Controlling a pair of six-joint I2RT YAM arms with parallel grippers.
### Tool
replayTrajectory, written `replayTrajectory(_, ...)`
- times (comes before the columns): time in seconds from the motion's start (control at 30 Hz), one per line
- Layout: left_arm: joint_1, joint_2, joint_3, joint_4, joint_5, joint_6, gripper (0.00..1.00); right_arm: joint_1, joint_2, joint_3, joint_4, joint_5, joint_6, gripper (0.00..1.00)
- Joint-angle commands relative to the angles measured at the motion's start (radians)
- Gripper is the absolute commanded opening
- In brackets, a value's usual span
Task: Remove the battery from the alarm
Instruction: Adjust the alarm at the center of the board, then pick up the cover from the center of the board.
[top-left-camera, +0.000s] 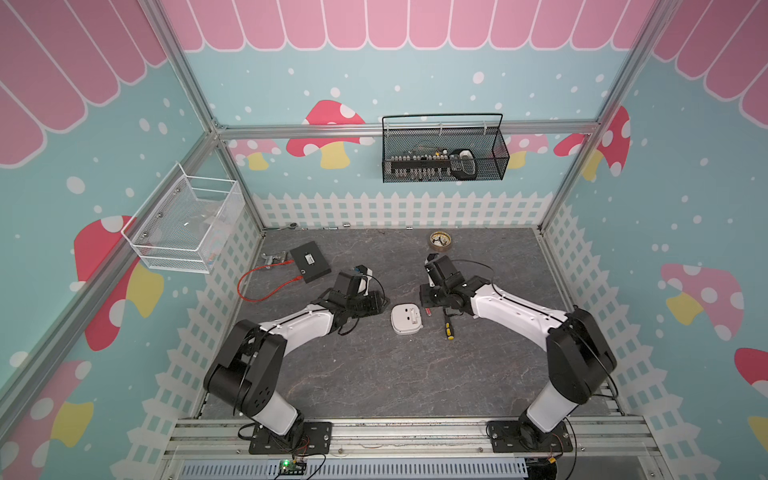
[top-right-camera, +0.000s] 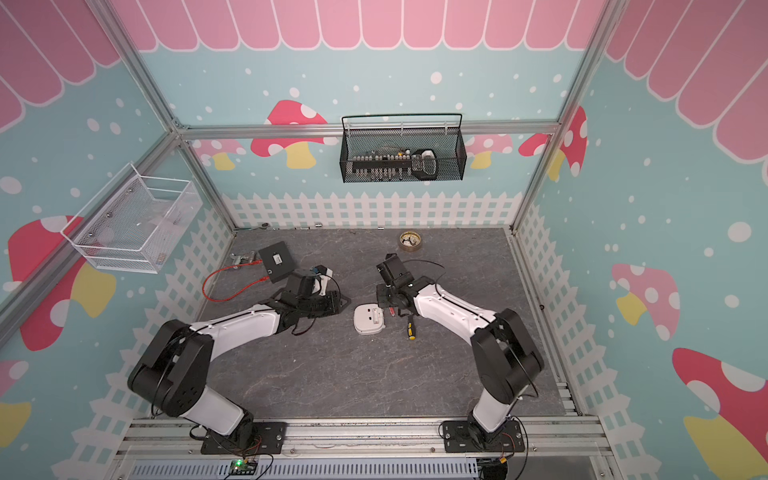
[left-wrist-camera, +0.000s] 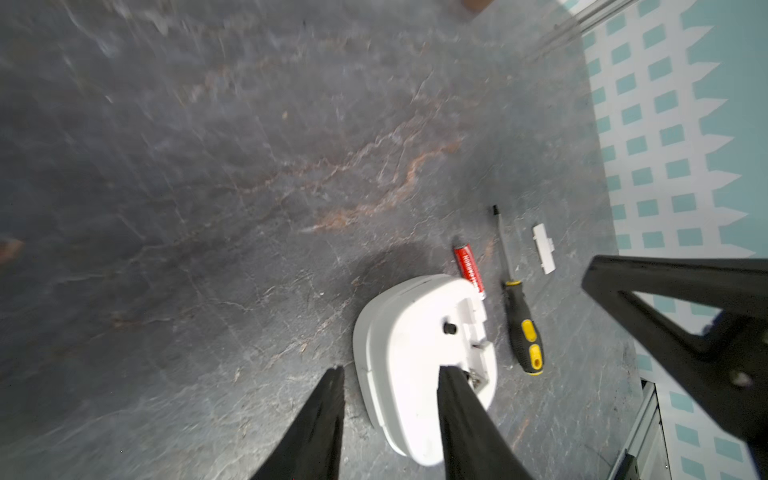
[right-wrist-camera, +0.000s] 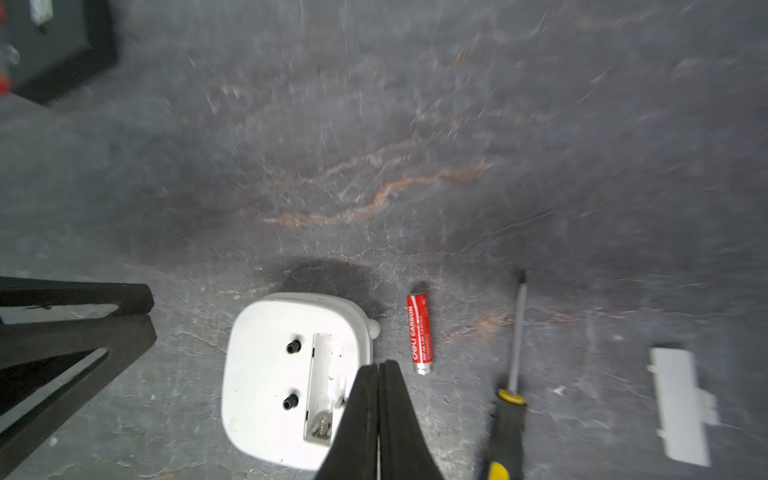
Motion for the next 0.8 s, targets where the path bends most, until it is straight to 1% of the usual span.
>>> replayTrajectory(0.0,0.035,-0.099,0.011,-0.078,-0.076,0.015,0.42,-0.044,-0.087,-0.009,-0.128,0.080,-0.049,0.12)
replayTrajectory(0.07,0.047,-0.143,0.023,-0.106,-0.078,0.026,0.42,-0.100,-0.114,-0.042,-0.181,0.076,-0.074,0.13)
replayTrajectory(0.2,0.067,-0.179,0.043,-0.148,-0.061,0.050,0.42,-0.253,-0.145,-0.151,-0.171,0.014,-0.138,0.14)
replayTrajectory(0.27,0.074,-0.176,0.049,-0.158,-0.037,0.059,0.42,-0.330,-0.132,-0.173,-0.164,-0.036,-0.181,0.12)
replayTrajectory(0.37,0.077,-0.168,0.057,-0.168,0.001,0.067,0.42,-0.401,-0.091,-0.162,-0.166,-0.077,-0.253,0.10)
replayTrajectory(0.47,0.078,-0.174,0.065,-0.185,0.012,0.079,0.42,-0.439,-0.050,-0.139,-0.172,-0.105,-0.328,0.08)
replayTrajectory(0.67,0.092,-0.185,0.066,-0.204,0.033,0.093,0.42,-0.459,0.060,-0.082,-0.220,-0.166,-0.501,0.07)
replayTrajectory(0.77,0.099,-0.187,0.063,-0.207,0.035,0.095,0.42,-0.476,0.076,-0.072,-0.228,-0.185,-0.556,0.07)
